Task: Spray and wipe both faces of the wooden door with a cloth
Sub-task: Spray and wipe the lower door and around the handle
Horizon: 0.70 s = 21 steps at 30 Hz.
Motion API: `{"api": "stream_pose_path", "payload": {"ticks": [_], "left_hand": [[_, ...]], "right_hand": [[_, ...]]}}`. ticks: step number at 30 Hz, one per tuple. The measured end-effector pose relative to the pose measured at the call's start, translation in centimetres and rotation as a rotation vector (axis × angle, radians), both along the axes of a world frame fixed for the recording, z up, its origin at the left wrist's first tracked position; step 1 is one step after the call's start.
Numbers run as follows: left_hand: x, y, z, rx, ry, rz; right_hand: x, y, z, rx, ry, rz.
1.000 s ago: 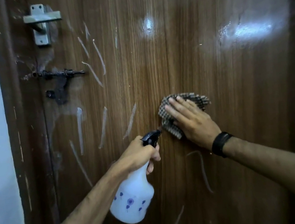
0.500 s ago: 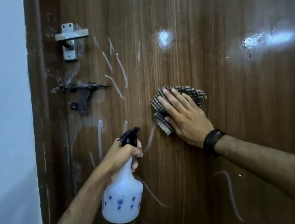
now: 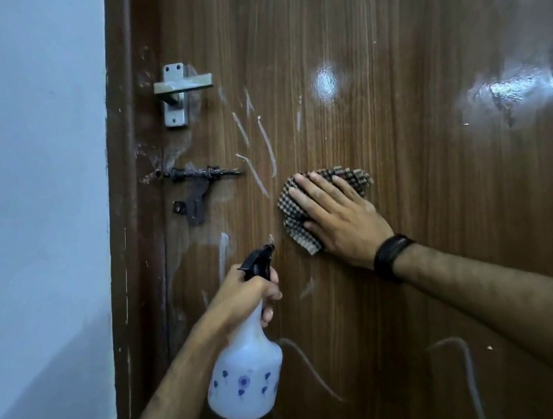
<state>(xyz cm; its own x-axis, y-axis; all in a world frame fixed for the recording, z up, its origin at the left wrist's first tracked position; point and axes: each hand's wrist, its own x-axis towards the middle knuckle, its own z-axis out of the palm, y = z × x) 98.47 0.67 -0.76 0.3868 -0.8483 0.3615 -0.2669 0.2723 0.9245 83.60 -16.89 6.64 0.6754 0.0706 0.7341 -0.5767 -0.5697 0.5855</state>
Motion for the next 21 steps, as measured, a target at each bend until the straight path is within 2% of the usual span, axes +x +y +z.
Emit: {"api": "stream_pose_path", "payload": {"ticks": [4, 9, 11, 17, 21], "left_hand": [[1.3, 0.2, -0.6, 0.017, -0.036, 0.022], [2.9, 1.4, -2.5, 0.076, -0.064, 0.008], [3.4, 2.2, -3.3, 0.123, -0.114, 0.012], [5.2, 3.9, -4.6, 0.196, -0.161, -0.041], [6.6, 4.3, -4.7, 0.189, -0.161, 0.0]], "right_hand": [[0.4, 0.0, -0.8, -0.012, -0.006, 0.017], [0.5, -0.5, -7.2, -0.1, 0.218, 0.042], [0.6, -0.7, -9.0, -0.071, 0.239, 0.067], [3.3, 0.9, -4.4, -0.007, 0.105, 0.077], [5.4, 1.9, -3.0, -0.01, 0.041, 0.118]]}}
